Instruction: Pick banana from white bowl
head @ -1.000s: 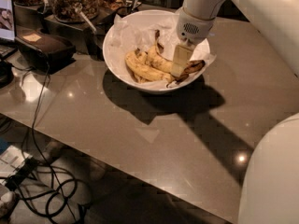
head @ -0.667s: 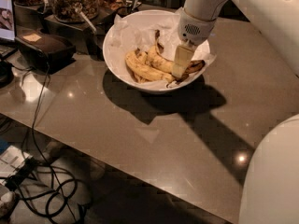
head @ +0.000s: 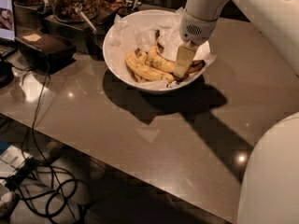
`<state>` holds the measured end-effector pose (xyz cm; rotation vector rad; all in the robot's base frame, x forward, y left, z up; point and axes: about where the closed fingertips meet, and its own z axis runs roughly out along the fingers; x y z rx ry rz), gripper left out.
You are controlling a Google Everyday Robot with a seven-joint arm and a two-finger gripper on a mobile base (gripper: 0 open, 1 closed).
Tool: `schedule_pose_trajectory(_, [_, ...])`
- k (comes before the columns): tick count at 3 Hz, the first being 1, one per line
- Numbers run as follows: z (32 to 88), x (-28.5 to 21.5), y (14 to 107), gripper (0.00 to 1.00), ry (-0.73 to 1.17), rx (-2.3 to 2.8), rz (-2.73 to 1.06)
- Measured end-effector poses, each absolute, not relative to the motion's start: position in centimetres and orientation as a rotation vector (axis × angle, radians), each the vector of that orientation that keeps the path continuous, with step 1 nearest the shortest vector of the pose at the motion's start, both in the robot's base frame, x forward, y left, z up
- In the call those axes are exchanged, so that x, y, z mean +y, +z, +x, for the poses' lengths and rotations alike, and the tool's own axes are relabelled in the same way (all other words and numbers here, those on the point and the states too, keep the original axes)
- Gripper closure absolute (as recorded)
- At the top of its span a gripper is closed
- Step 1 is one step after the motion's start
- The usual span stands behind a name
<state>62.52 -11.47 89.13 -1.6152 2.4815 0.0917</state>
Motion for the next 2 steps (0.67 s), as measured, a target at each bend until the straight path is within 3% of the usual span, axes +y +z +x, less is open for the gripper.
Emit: schedule_pose_trajectory(2, [62.75,-11.22,88.81,0.45,0.089,2.479,-1.627])
